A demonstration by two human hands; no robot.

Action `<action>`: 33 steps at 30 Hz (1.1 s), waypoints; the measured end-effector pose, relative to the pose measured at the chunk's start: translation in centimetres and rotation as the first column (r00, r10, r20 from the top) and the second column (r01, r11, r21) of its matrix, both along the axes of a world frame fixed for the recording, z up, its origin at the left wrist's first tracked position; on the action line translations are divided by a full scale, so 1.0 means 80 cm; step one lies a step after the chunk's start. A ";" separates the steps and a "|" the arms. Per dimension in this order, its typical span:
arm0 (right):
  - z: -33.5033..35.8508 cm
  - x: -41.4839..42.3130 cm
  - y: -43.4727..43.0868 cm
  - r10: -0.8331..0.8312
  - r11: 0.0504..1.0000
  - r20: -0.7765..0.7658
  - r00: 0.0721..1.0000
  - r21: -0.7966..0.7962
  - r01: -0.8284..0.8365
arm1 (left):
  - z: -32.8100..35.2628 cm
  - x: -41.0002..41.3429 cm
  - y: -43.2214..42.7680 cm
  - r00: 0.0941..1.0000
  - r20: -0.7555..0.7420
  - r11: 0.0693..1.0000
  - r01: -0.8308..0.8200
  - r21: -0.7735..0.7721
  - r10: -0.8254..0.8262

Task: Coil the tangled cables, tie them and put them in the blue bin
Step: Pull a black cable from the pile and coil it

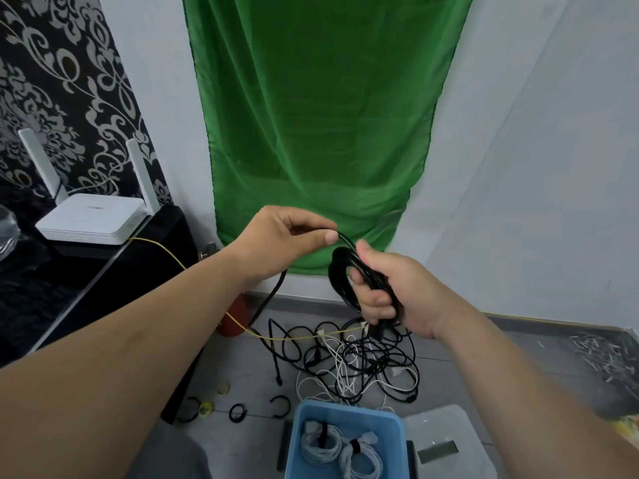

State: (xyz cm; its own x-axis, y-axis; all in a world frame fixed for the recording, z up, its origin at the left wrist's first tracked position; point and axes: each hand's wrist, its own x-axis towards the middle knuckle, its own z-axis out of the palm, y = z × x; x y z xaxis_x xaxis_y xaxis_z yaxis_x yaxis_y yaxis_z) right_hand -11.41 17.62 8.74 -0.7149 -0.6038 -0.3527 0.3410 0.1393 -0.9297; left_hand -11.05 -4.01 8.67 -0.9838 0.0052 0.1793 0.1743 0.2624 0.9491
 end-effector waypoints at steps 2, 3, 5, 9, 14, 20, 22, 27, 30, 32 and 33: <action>0.003 0.002 -0.004 -0.009 0.992 0.077 0.997 -0.126 0.019 | -0.004 -0.003 0.007 1.000 -0.018 1.000 0.001 -0.002 -0.001; 0.006 0.003 -0.006 -0.026 0.985 0.093 0.995 -0.170 0.041 | -0.005 -0.003 0.011 1.000 -0.017 1.000 0.013 -0.005 -0.013; 0.009 0.005 -0.010 -0.080 0.968 0.110 0.991 -0.231 0.103 | -0.013 -0.003 0.017 0.999 0.008 0.999 0.040 0.001 -0.040; 0.012 0.006 -0.007 -0.169 0.889 0.213 0.962 -0.389 0.242 | -0.037 -0.002 0.027 0.984 0.168 0.993 0.069 -0.092 -0.053; 0.019 -0.006 0.002 -0.286 0.708 0.356 0.890 -0.548 0.446 | -0.065 0.007 0.042 0.926 0.366 0.919 0.219 -0.329 -0.090; 0.012 -0.028 0.017 -0.478 0.482 0.488 0.731 -0.550 0.682 | -0.087 0.013 0.053 0.900 0.411 0.704 0.385 -0.597 -0.144; 0.010 -0.036 0.025 -0.554 0.412 0.519 0.650 -0.507 0.757 | -0.087 0.016 0.059 0.910 0.383 0.647 0.390 -0.655 -0.160; 0.006 -0.042 0.036 -0.832 0.354 0.315 0.457 -0.331 0.874 | -0.071 0.023 0.078 0.961 0.165 0.642 0.271 -0.718 -0.222; -0.005 -0.049 0.032 -0.926 0.371 -0.028 0.377 -0.261 0.891 | -0.057 0.030 0.095 0.948 0.019 0.645 0.230 -0.729 -0.317; -0.013 -0.052 0.032 -0.846 0.438 -0.404 0.348 -0.156 0.885 | -0.048 0.035 0.107 0.930 -0.057 0.637 0.204 -0.743 -0.364; -0.017 -0.052 0.033 -0.751 0.484 -0.554 0.359 -0.091 0.870 | -0.043 0.035 0.109 0.921 -0.094 0.631 0.183 -0.754 -0.379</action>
